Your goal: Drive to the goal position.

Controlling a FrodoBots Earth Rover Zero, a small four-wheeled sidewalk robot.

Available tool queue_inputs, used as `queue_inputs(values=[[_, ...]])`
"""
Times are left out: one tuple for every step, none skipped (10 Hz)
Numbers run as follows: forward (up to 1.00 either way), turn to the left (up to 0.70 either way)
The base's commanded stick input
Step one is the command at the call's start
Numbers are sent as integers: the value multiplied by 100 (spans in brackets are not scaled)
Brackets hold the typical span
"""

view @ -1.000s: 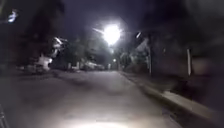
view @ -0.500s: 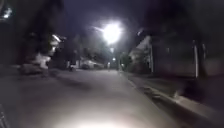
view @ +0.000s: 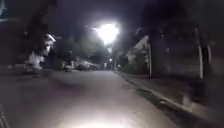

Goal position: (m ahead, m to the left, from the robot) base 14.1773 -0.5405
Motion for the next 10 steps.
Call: queue_inputs(values=[[70, -15], [70, -32], [70, 0], [70, 0], [70, 0], [70, 0], [70, 0], [70, 0], [70, 0], [70, 0]])
